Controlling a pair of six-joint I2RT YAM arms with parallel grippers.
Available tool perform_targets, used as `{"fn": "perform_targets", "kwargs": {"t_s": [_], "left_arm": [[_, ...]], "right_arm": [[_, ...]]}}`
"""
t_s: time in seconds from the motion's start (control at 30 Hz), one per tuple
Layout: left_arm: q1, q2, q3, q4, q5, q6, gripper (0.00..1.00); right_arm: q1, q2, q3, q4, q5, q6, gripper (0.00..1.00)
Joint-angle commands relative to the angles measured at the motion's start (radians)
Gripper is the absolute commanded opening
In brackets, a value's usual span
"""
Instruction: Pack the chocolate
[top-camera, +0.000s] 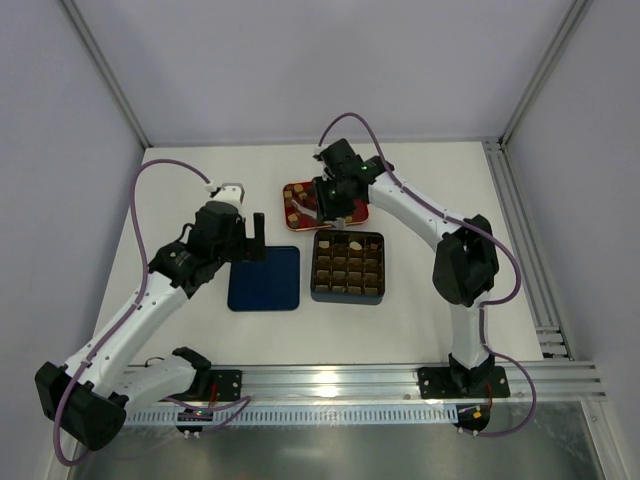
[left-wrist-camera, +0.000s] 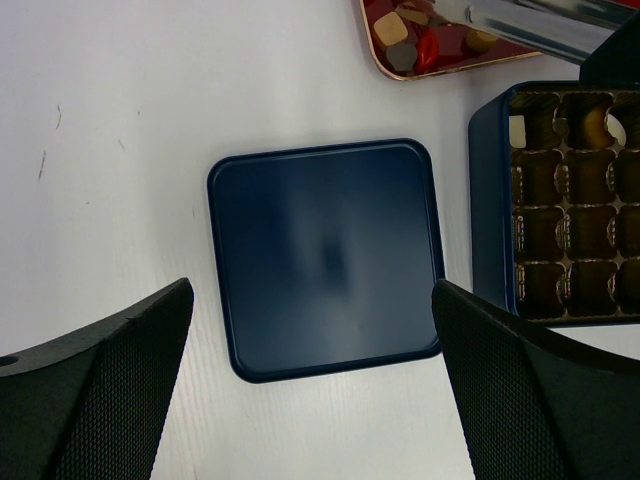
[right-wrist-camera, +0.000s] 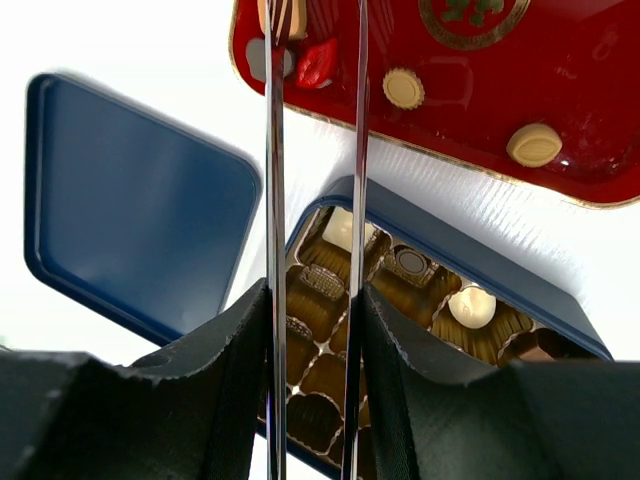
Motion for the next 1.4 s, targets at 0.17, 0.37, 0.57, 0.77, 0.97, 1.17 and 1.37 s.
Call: {"fn": "perform_targets", "kwargs": {"t_s": [0.17,0.37,0.57,0.77,0.97,1.17,1.37], "left_arm": [[-0.003,-0.014,0.015,0.009,0.008,-0.001,1.00],[-0.001,-0.014,0.013,0.009,0.009,-0.001,1.00],[-0.001,-0.016,0.015,0.007,0.011,0.001,1.00],[-0.003,-0.017,0.015,0.009,0.011,0.001,1.00],[-0.003,-0.019,0.015,0.009,0.012,0.001,1.00],[-0.001,-0.017,0.013,0.009,0.015,-0.001,1.00],[-0.003,-0.017,0.015,0.009,0.015,-0.001,1.00]], "right_arm": [[-0.001,0.017,0.142,0.024,0.011,0.057,0.42],[-0.003,0.060,0.176,0.021,0.009,0.082,0.41],[-0.003,0.080,0.174,0.030,0.006,0.097,0.41],[-0.003,0.086,0.170,0.038,0.006,0.106,0.41],[-0.001,0.078,0.151,0.050,0.003,0.117,0.42],[0.003,0.078,0.147,0.056,0.000,0.119,0.42],[0.008,0.084,0.144,0.058,-0.004,0.117,0.41]]}}
